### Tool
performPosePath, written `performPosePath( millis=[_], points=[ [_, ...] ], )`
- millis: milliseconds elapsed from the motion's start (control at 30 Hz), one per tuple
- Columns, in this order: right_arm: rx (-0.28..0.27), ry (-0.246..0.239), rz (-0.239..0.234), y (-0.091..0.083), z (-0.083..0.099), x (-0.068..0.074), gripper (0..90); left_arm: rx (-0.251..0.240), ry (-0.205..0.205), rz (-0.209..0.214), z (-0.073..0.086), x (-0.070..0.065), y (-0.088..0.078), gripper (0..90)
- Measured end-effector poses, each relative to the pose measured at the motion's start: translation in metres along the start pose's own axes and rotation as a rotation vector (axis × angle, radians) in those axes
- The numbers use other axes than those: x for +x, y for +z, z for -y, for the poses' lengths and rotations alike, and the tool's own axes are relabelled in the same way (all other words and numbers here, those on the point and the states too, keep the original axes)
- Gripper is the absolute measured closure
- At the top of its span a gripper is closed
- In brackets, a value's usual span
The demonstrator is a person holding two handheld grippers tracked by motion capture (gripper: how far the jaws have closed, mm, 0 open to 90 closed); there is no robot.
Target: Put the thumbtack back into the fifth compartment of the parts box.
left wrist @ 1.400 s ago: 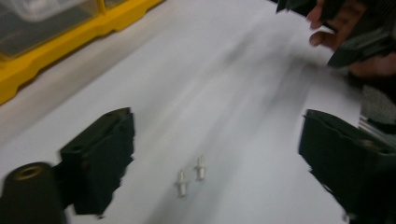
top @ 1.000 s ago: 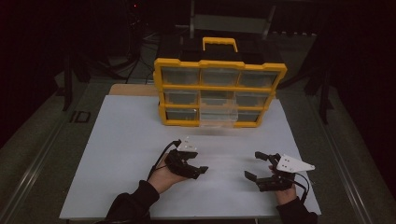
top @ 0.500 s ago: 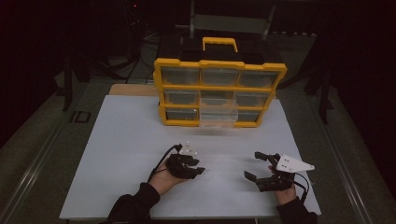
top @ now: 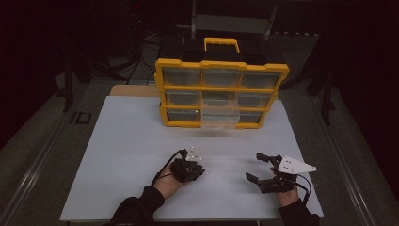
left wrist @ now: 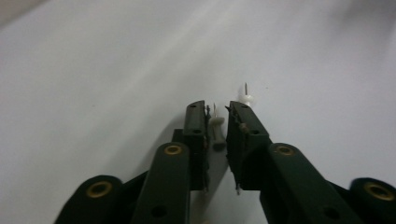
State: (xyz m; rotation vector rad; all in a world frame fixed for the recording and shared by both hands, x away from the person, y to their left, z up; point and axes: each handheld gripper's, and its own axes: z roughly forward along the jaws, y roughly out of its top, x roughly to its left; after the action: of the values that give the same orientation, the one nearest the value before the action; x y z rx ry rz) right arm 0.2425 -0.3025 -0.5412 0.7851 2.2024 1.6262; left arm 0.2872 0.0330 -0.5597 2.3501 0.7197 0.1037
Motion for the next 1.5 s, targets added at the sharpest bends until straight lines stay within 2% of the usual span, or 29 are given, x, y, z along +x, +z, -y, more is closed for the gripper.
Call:
performPosePath(
  millis=[100, 467, 667, 1067, 1267, 1500],
  points=[
    [0.0, 0.0, 0.0, 0.0, 0.0, 0.0, 13.6, 0.001, 0.003, 0.005, 0.0, 0.001, 0.0, 83.0],
    [-0.002, 0.003, 0.0, 0.0, 0.0, 0.0, 13.6, 0.0, -0.001, 0.026, -0.003, 0.005, -0.004, 84.8],
    [-0.002, 0.003, 0.0, 0.0, 0.0, 0.0, 13.7, -0.039, -0.006, 0.035, -0.013, 0.007, -0.021, 84.8],
    [-0.003, -0.001, 0.002, -0.001, -0.001, 0.0, 13.6, -0.098, 0.032, 0.048, -0.037, 0.005, -0.055, 84.8],
    [-0.004, 0.0, 0.0, 0.0, -0.001, 0.0, 13.6, -0.167, 0.045, 0.052, -0.056, 0.006, -0.083, 84.8],
    [-0.004, -0.003, 0.0, 0.0, -0.001, 0.0, 13.6, -0.208, 0.067, 0.056, -0.076, 0.007, -0.104, 84.8]
  ],
)
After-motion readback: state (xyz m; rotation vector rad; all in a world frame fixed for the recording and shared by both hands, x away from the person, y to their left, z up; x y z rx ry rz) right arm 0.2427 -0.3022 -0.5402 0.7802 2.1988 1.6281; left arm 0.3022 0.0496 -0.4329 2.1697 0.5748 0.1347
